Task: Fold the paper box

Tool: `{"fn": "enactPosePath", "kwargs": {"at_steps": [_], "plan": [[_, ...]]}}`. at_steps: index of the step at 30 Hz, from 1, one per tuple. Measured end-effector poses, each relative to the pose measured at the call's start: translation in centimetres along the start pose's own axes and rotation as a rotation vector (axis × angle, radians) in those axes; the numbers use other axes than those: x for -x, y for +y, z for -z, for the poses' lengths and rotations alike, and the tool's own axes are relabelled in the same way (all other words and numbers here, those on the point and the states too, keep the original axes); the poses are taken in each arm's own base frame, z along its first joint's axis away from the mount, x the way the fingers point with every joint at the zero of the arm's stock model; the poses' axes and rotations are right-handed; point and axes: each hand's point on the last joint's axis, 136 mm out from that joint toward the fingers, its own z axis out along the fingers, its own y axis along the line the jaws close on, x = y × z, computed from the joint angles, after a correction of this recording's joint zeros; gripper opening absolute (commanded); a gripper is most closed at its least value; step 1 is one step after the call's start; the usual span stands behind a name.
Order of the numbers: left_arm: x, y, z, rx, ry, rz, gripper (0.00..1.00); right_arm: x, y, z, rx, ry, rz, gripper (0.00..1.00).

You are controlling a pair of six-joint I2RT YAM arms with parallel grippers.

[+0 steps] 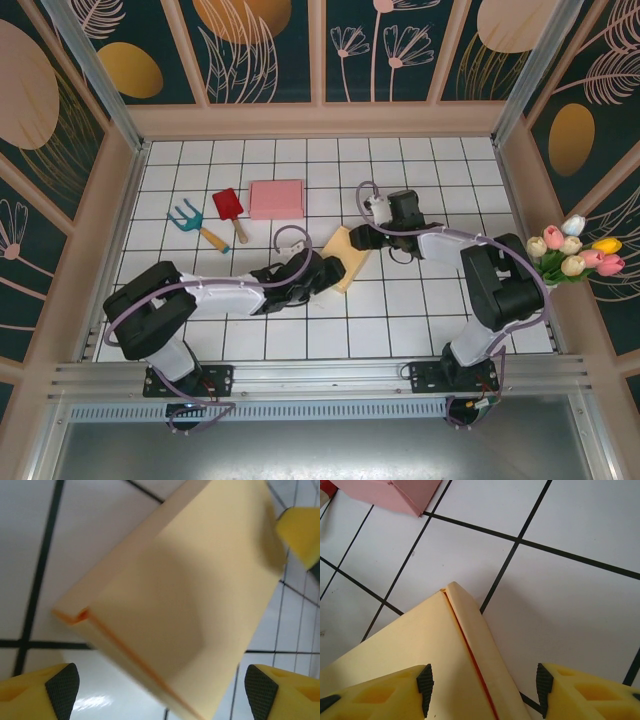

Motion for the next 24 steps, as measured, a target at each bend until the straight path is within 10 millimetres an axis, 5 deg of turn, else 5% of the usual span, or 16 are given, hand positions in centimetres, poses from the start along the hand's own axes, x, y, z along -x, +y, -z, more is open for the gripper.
{"fn": "enactPosePath", "kwargs": {"at_steps": [6,16,24], "plan": [[2.2,-2.5,0.0,0.009,-0.084,-0.034,0.71,-0.3,-0.5,-0.3,-0.004,0.011,-0.01,0.59],[3.2,0.3,-3.3,0.146,-0.092,-0.082,0.69,-0.1,-0.5,-0.1,0.012,0.008,-0.024,0.51],[8.0,-3.2,-4.1,0.158,-0.149,-0.148,0.7,2.8,-1.6,1.7,-0.026,-0.101,-0.073,0.51]]}}
